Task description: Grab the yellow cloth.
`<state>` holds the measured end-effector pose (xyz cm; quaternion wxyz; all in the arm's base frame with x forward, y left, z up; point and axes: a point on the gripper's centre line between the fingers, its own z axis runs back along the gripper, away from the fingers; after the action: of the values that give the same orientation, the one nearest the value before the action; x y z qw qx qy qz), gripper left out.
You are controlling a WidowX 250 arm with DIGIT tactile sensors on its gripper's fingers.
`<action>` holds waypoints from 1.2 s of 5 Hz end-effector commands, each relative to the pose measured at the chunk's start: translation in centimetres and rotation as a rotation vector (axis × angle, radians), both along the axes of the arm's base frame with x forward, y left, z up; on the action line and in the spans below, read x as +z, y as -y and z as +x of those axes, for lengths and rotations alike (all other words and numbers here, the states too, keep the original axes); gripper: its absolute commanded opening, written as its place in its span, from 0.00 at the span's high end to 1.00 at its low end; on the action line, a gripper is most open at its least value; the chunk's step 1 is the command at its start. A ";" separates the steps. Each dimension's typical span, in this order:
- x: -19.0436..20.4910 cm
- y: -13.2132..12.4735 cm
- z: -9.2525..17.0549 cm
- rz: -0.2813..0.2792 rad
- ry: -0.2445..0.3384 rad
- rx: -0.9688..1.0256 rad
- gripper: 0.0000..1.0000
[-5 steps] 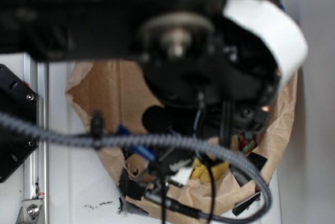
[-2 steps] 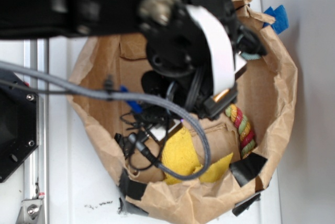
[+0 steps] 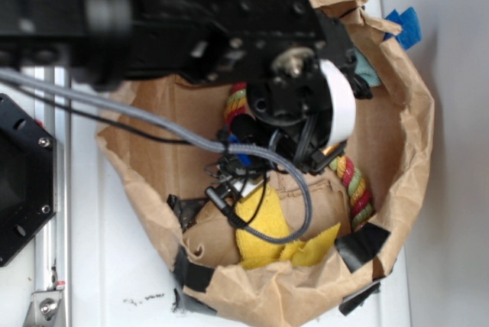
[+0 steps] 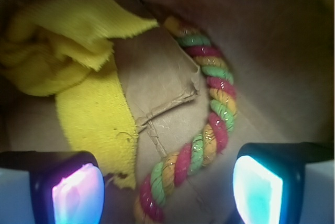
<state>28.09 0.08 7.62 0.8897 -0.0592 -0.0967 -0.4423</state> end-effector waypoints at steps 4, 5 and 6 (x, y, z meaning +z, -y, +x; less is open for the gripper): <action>-1.9 7.8 -2.8 -0.211 0.109 -0.210 0.00; -2.4 8.9 -3.9 -0.235 0.066 -0.255 0.00; -2.6 9.5 -5.0 -0.229 0.045 -0.303 0.00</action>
<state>24.74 -7.33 4.06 0.8209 -0.1653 -0.1511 -0.5254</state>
